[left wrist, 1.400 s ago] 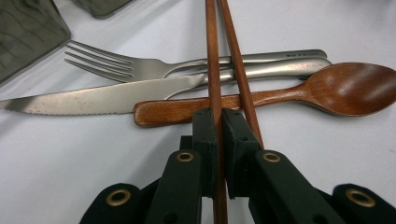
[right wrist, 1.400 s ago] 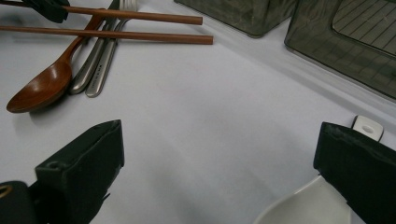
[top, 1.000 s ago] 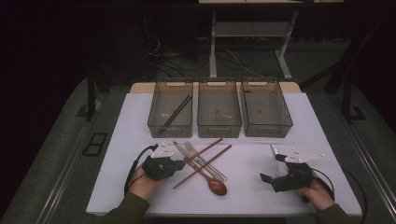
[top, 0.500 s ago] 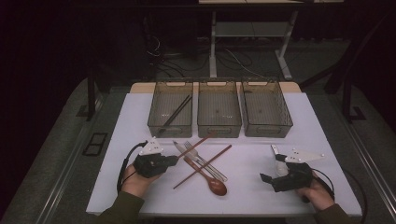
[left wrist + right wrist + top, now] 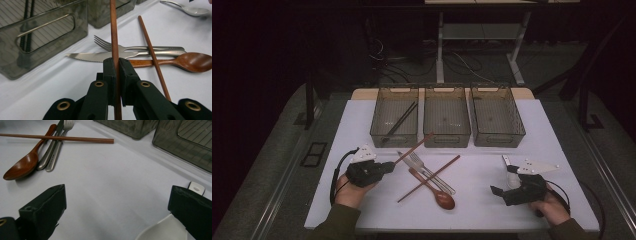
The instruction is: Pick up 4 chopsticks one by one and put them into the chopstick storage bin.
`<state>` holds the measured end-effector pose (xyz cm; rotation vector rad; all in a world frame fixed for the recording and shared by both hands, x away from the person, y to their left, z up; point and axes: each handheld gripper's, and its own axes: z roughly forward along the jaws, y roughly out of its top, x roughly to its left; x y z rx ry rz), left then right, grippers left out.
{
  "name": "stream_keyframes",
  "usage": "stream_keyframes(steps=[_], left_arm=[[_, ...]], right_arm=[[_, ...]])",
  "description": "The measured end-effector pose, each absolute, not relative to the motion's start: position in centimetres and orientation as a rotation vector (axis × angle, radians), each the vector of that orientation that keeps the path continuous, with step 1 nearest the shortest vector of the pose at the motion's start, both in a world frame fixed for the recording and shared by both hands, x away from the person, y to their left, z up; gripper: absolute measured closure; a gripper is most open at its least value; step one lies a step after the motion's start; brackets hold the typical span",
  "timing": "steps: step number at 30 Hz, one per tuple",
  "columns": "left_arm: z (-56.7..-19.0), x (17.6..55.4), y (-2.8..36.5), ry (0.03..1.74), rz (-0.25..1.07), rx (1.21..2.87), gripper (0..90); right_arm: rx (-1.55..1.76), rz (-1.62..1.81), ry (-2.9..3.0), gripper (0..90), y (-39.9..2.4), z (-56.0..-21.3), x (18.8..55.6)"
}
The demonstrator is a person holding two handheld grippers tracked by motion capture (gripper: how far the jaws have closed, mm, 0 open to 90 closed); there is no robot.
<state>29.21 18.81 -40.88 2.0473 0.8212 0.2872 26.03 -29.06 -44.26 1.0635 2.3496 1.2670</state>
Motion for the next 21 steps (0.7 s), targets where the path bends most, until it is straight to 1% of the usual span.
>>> stream_keyframes(steps=[21], left_arm=[[-40.2,31.0,20.9,0.884,0.345,2.007,83.8]], right_arm=[[1.065,1.265,2.35,1.6,-29.0,-44.3,26.1]])
